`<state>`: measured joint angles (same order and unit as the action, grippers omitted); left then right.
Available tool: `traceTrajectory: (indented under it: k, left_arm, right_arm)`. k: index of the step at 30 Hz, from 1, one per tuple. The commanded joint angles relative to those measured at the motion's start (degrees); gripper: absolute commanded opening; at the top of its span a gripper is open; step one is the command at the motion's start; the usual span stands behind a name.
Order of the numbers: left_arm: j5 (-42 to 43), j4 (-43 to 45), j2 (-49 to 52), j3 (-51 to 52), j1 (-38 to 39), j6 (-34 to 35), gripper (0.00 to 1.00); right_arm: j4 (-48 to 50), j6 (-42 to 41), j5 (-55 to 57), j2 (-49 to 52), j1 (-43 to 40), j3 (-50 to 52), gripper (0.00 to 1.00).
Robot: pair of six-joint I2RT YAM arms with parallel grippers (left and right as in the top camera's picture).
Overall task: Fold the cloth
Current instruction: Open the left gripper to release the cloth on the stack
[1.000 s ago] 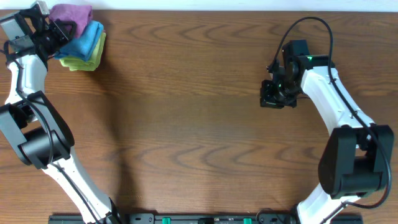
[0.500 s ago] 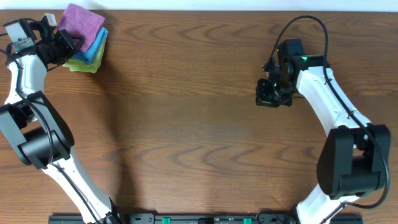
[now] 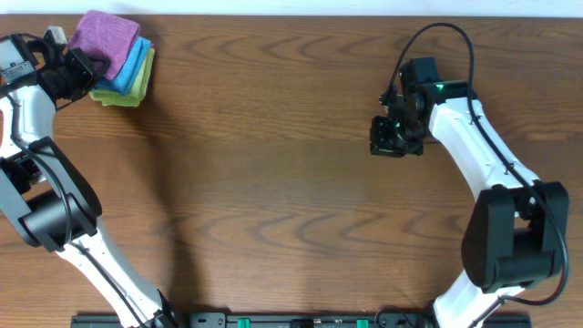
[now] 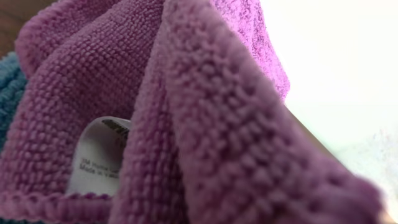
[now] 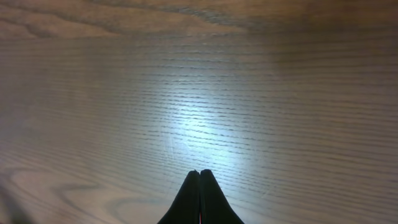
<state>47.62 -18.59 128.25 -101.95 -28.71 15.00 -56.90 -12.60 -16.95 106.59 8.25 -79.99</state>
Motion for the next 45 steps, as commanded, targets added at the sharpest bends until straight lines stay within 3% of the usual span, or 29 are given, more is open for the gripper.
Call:
traceTrajectory:
  k: [1,3,4,15,22,27,32,35,39,44,45]
  left_arm:
    - [0.55,-0.02,-2.80,-0.76,0.09,0.90,0.50]
    - [0.92,0.02,-2.80,-0.76,0.09,1.95,0.89]
    - [0.92,0.04,-2.78,-0.76,0.09,1.95,0.97]
    - [3.67,-0.42,-3.26,-0.76,-0.52,4.96,0.95]
    - [1.25,-5.03,-8.41,-0.76,-0.63,4.74,0.96]
    - [-1.99,-13.68,-12.94,-0.76,-1.01,4.90,0.95]
    - [-3.26,-29.18,-17.33,-0.76,-1.49,7.26,0.95]
    - [-3.32,-39.67,-20.76,-0.76,-1.49,0.61,0.95]
    - [-9.66,-51.19,-28.83,-0.76,-0.59,-9.05,0.95]
    - [-11.02,-56.00,-42.45,-0.76,1.86,-12.81,0.95]
    - [-11.06,-56.28,-46.21,-0.76,3.06,-13.75,0.95]
  right_arm:
    - [0.17,-0.66,0.00,-0.85,0.87,-1.01,0.02]
    - [0.24,-0.66,0.02,-0.85,0.90,-1.01,0.02]
    - [0.33,-0.66,0.02,-0.85,0.90,-1.01,0.02]
    - [0.55,-0.66,0.04,-0.83,0.90,-1.01,0.02]
    - [0.55,-0.66,0.02,-0.83,0.98,-1.01,0.02]
    - [0.52,-0.66,0.00,-0.83,1.55,-1.01,0.02]
    - [-0.85,-0.63,-1.79,-0.85,2.32,-1.03,0.02]
    - [-3.26,-0.59,-3.23,-1.44,2.27,-1.03,0.02]
    - [-5.20,0.72,-3.19,-4.61,2.21,-1.05,0.36]
    - [-5.97,1.70,-2.34,-12.79,2.16,-2.56,0.71]
    - [-6.08,2.82,-2.32,-15.87,2.16,-3.17,0.83]
